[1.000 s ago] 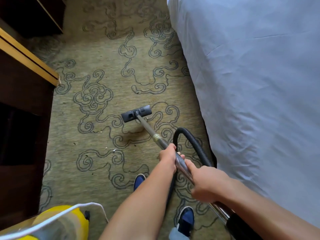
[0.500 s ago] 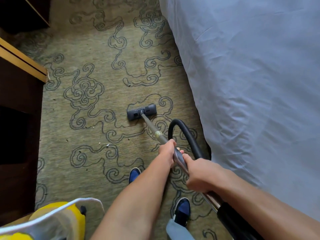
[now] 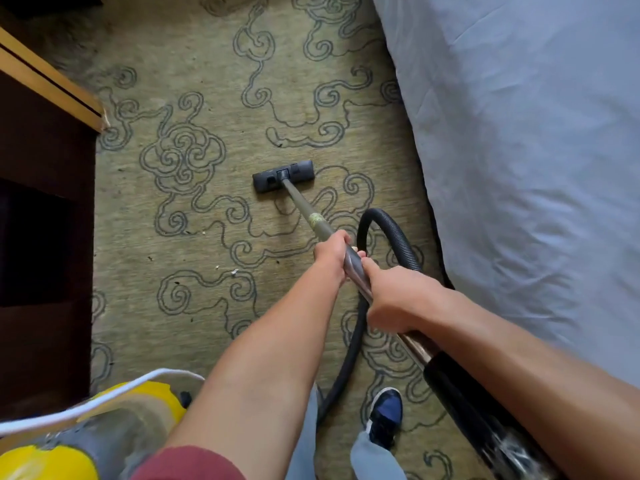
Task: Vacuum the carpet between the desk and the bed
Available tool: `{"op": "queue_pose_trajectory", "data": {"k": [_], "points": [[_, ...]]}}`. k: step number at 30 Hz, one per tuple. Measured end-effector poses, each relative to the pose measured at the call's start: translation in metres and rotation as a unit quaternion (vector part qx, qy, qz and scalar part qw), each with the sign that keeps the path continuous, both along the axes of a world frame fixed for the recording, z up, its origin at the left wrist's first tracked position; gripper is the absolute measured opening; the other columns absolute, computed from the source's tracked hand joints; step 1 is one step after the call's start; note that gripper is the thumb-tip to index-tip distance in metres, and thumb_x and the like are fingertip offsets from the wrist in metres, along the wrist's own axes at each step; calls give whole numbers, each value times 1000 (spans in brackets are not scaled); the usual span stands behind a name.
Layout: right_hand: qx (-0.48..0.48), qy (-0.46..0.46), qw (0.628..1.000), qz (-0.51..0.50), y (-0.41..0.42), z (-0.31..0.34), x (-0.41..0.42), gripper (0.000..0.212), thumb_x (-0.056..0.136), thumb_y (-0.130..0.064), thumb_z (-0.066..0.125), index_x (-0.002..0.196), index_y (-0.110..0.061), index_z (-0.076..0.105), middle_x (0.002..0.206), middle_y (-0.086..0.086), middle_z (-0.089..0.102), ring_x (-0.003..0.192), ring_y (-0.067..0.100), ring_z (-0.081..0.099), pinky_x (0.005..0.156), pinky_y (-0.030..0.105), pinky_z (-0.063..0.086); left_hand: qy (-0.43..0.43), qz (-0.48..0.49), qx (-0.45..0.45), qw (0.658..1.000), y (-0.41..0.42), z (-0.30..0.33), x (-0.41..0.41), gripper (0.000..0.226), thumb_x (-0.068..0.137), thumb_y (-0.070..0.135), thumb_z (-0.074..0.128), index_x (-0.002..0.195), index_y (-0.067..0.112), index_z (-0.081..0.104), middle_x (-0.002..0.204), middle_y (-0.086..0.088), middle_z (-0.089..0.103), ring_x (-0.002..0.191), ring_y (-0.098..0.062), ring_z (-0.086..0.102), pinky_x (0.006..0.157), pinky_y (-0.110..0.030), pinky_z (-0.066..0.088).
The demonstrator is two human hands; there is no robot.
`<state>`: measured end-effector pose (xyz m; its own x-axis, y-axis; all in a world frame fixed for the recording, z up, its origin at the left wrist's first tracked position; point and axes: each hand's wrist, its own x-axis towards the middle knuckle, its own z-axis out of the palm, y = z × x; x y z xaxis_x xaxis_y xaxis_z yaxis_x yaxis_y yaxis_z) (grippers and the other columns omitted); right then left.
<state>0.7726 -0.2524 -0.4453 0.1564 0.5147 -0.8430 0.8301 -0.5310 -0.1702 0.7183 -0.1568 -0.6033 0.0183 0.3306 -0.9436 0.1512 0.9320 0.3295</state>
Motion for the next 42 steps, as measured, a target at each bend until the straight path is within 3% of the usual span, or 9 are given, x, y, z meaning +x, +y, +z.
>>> {"op": "queue_pose_trajectory", "data": {"k": [4, 13, 19, 23, 26, 30, 34, 38, 42], "points": [[2, 0, 1000, 1, 68, -16, -21, 103, 83, -17, 58, 165, -24, -3, 99, 6, 54, 87, 30, 56, 77, 33, 51, -9, 3, 12, 1000, 72, -16, -19, 29, 80, 5, 57, 109, 1, 53, 66, -15, 55, 35, -22, 55, 49, -30, 52], [37, 20, 999, 15, 226, -45, -90, 92, 87, -14, 56, 163, -8, 4, 129, 16, 61, 114, 34, 63, 95, 39, 55, 27, -23, 51, 998, 234, -37, -86, 33, 79, 10, 63, 111, 1, 55, 60, -15, 64, 41, -22, 64, 65, -40, 60], [-10, 18, 997, 77, 269, -36, -126, 96, 93, -18, 55, 161, -2, -11, 138, 15, 57, 122, 33, 59, 102, 41, 52, 65, -38, 55, 996, 277, -75, -126, 67, 49, 22, 68, 114, 6, 61, 95, -18, 74, 83, -32, 74, 84, -58, 57], [-21, 40, 992, 119, 258, -20, -141, 95, 93, -18, 56, 162, -3, -8, 128, 16, 59, 113, 33, 60, 97, 39, 53, 92, -26, 56, 994, 255, -49, -154, 63, 54, 19, 67, 115, 6, 57, 113, -20, 69, 81, -30, 67, 83, -48, 59], [-35, 55, 987, 149, 238, -6, -155, 96, 93, -19, 56, 162, -3, -10, 133, 17, 59, 114, 32, 61, 96, 38, 53, 116, -9, 50, 992, 229, -23, -175, 58, 59, 19, 65, 115, 6, 59, 104, -18, 68, 82, -32, 70, 79, -49, 60], [-52, 81, 981, 170, 204, 14, -157, 78, 91, -21, 60, 156, -6, 20, 117, 11, 64, 95, 28, 64, 81, 34, 55, 158, 1, 13, 987, 195, -66, -193, 76, 43, 20, 63, 117, 5, 59, 99, -21, 69, 84, -38, 72, 82, -62, 56], [-62, 97, 979, 167, 158, 33, -149, 65, 86, -23, 67, 144, -14, 39, 100, 5, 64, 91, 27, 65, 66, 30, 51, 162, -34, -8, 986, 131, 4, -192, 47, 68, 23, 61, 111, 4, 58, 101, -18, 67, 85, -35, 70, 81, -48, 59], [-76, 104, 977, 170, 110, 42, -149, 73, 86, -24, 67, 150, -14, 34, 116, 10, 66, 96, 29, 64, 84, 34, 55, 158, -13, -21, 987, 76, 37, -194, 49, 70, 21, 58, 115, 4, 58, 102, -16, 66, 88, -34, 70, 84, -48, 59], [-80, 110, 977, 167, 67, 45, -141, 73, 86, -26, 66, 150, -16, 33, 118, 10, 67, 99, 29, 66, 84, 35, 55, 152, -33, -40, 987, 31, 59, -190, 38, 81, 21, 58, 116, 5, 55, 105, -17, 66, 90, -33, 69, 83, -43, 59]]}}
